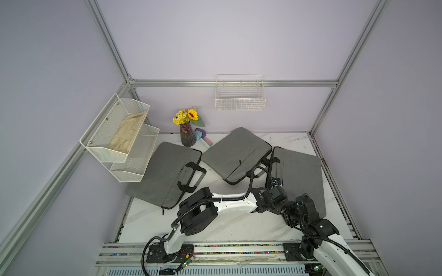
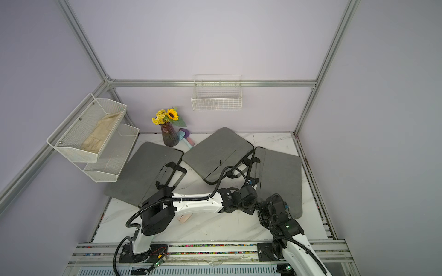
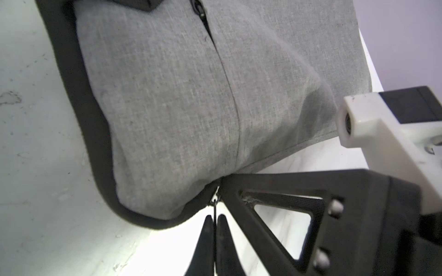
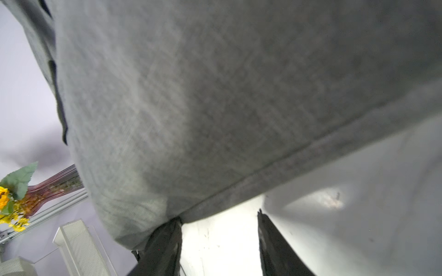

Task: Put the mouse into the laptop bag
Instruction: Zip the zipper on the zippered laptop bag.

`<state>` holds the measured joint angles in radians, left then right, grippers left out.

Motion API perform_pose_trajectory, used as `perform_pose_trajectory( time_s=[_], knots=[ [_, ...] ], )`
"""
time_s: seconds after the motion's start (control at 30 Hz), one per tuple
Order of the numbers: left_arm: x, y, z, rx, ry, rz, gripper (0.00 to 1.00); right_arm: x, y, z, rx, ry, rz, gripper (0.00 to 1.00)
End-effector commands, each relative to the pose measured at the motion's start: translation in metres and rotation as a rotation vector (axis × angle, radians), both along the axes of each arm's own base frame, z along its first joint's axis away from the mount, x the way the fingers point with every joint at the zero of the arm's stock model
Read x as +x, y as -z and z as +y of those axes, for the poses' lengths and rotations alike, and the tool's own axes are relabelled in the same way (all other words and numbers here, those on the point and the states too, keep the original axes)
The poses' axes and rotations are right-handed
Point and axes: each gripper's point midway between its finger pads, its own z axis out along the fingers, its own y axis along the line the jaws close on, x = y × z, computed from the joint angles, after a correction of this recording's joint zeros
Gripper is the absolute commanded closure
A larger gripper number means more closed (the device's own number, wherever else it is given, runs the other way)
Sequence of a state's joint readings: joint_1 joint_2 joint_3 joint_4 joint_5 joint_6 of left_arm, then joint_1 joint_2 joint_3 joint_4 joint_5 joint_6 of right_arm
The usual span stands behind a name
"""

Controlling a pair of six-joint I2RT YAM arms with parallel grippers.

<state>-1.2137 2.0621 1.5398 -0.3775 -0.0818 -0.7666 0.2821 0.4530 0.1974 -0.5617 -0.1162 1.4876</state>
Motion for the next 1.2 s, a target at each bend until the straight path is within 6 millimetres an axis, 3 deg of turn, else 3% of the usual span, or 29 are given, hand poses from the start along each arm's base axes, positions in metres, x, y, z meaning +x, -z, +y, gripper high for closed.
perform_pose_trajectory(
  time_s=[0.0, 0.17, 0.53, 1.03, 1.17],
  knots=[
    [-0.006, -0.036, -0.013, -0.14, 0.041, -0.001, 1.0, 0.005, -0.011, 0.002, 0.075, 0.056, -0.041, 0.43],
    [-0.008, -0.041, -0.013, -0.156, 0.048, 0.002, 1.0, 0.005, -0.007, 0.002, 0.081, 0.059, -0.046, 0.35],
    [-0.013, -0.049, -0.012, -0.199, 0.066, 0.009, 1.0, 0.02, -0.007, 0.002, 0.071, 0.082, -0.069, 0.39],
    [-0.018, -0.055, -0.001, -0.223, 0.06, 0.011, 1.0, 0.025, -0.011, -0.007, 0.044, 0.13, -0.085, 0.98],
    [-0.016, -0.055, 0.009, -0.214, 0.039, -0.005, 1.0, 0.024, -0.011, -0.006, 0.039, 0.121, -0.083, 1.0]
  ],
)
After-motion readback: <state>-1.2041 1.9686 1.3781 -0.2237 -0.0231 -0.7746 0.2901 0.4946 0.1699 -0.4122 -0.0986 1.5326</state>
